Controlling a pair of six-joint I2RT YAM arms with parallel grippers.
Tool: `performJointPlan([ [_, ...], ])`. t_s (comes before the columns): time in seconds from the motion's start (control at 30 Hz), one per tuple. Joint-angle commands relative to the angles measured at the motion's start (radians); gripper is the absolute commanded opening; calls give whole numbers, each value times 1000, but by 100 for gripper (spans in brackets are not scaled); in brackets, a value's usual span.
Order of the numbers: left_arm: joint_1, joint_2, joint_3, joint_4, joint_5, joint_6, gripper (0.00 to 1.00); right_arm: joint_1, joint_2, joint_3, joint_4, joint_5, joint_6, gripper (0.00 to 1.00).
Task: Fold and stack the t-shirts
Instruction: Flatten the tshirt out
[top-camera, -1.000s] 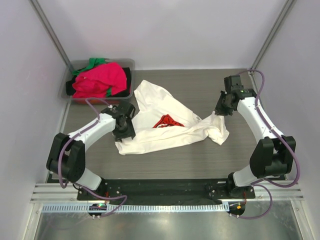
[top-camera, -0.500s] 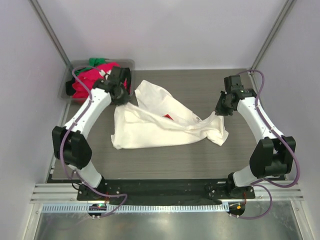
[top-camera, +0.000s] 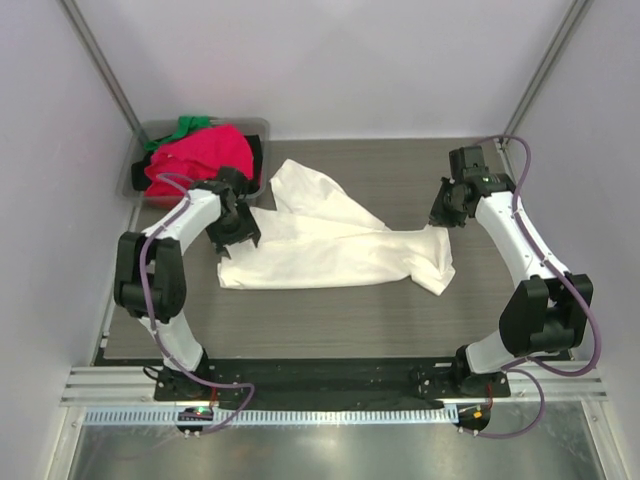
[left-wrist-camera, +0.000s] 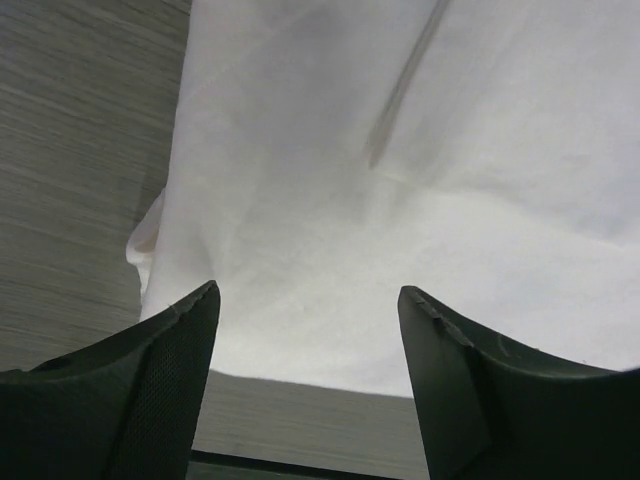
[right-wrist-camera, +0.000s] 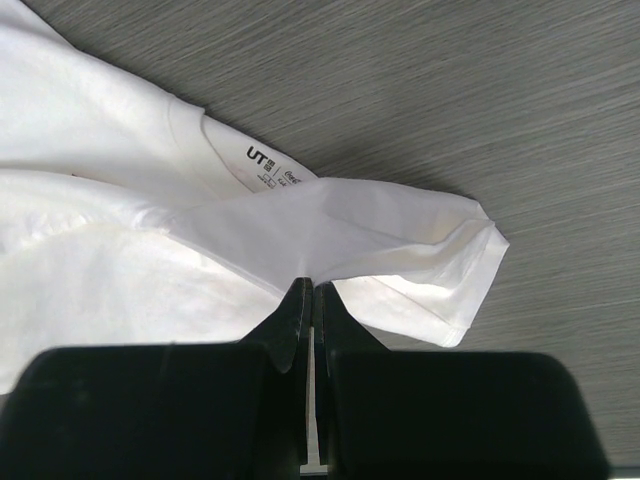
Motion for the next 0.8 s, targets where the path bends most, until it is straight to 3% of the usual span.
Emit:
performJointPlan([
  [0.0,4,-158,-35,137,14,-2,72,-2,-22,10,5,-15,-12,1],
  [0.4,0,-51,-47,223,68,-4,55,0,-21,2,11,-7,-21,1],
  [0.77,-2,39,-32,263,77,-13,49,0,-15,-7,19,3,-36,1],
])
